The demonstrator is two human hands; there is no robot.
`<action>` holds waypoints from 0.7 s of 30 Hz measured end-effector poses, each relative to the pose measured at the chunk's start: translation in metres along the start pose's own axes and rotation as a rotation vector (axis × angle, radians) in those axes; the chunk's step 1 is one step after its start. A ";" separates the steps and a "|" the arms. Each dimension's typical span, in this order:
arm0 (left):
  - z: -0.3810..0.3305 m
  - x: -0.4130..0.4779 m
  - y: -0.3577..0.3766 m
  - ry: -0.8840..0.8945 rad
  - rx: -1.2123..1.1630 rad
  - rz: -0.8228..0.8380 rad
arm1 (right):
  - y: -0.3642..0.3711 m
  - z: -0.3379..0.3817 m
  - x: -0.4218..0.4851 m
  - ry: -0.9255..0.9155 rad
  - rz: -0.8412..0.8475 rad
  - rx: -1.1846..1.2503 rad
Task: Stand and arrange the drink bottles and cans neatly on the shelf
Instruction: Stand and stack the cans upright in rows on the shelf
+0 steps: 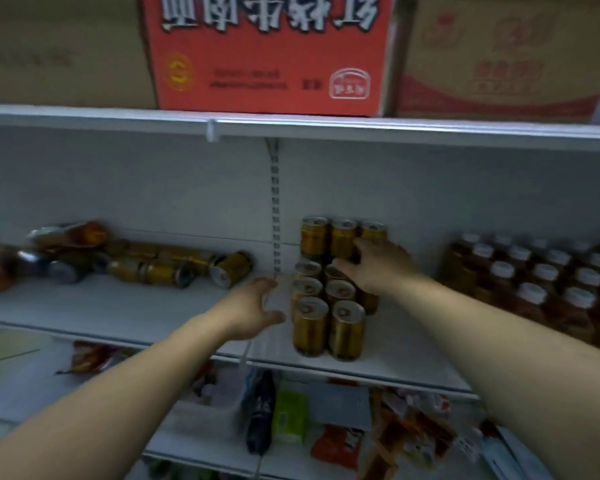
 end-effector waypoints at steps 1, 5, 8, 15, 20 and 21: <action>0.025 -0.004 -0.011 -0.034 0.009 0.013 | 0.002 0.025 0.010 -0.023 0.010 0.009; 0.110 -0.017 -0.052 -0.113 0.050 0.022 | 0.010 0.116 0.040 -0.082 0.035 0.105; 0.158 -0.021 -0.075 -0.165 0.092 0.016 | 0.025 0.170 0.059 -0.122 0.095 0.107; 0.225 0.007 -0.102 -0.228 0.101 -0.027 | 0.079 0.231 0.102 -0.211 0.183 0.086; 0.245 0.054 -0.111 -0.201 0.208 -0.041 | 0.115 0.245 0.145 -0.236 0.196 0.081; 0.249 0.065 -0.114 -0.201 0.222 -0.046 | 0.123 0.248 0.154 -0.256 0.193 0.078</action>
Point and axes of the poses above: each hand's wrist, its own x-axis towards the middle knuckle, its own y-axis out of the palm, z = x × y, the point moved 8 cm from there along x, towards the middle knuckle, and after that the axes turned 11 degrees about -x, right-handed, at the moved point
